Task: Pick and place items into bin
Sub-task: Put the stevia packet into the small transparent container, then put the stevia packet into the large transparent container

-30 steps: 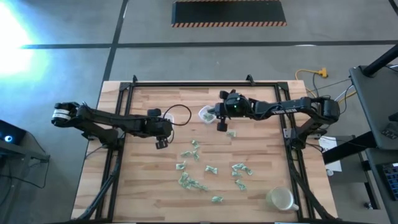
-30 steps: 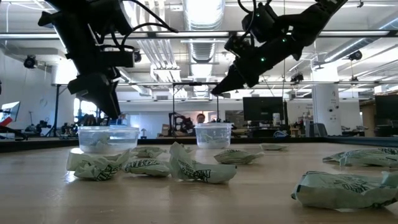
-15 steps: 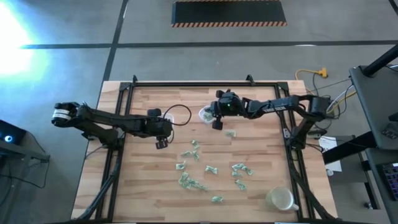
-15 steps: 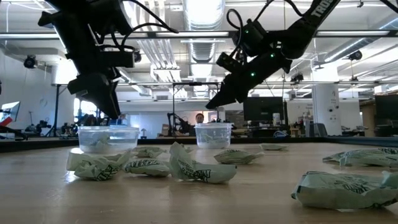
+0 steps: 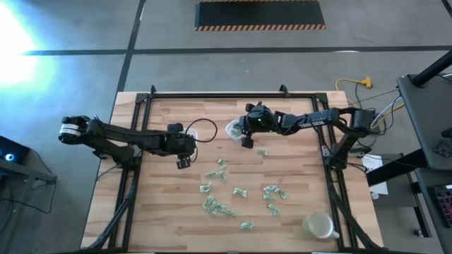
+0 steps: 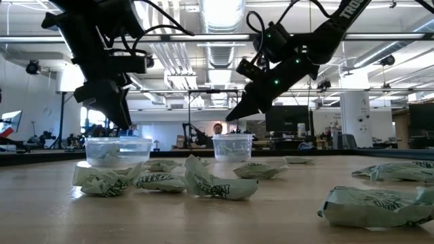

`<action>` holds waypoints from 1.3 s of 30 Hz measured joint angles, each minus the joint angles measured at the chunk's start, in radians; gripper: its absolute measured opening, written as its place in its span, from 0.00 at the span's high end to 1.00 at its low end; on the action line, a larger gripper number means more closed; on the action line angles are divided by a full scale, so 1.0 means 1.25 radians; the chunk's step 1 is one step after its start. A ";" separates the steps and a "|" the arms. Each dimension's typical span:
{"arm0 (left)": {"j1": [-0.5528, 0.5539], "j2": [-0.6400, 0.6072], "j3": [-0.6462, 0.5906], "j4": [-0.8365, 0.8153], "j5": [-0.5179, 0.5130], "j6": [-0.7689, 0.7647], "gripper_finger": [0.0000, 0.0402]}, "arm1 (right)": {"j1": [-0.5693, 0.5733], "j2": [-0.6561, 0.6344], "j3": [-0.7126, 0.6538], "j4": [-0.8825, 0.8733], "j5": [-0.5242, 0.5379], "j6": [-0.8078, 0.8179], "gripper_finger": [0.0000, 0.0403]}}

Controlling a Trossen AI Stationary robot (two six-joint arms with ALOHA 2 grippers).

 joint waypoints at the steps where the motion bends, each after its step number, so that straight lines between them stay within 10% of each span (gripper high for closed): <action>1: 0.000 0.000 0.000 0.000 0.000 0.000 0.66 | 0.000 0.000 0.000 -0.001 0.000 0.000 0.89; 12: -0.001 0.000 0.000 0.008 0.002 0.001 0.66 | 0.007 -0.010 0.004 0.004 0.001 -0.053 0.71; 29: -0.052 0.000 0.018 0.075 0.049 0.047 0.66 | 0.060 -0.092 0.003 -0.100 0.001 -0.119 0.75; 39: -0.103 0.066 0.013 0.287 0.294 0.118 0.67 | 0.060 -0.103 0.003 -0.189 0.001 -0.101 0.79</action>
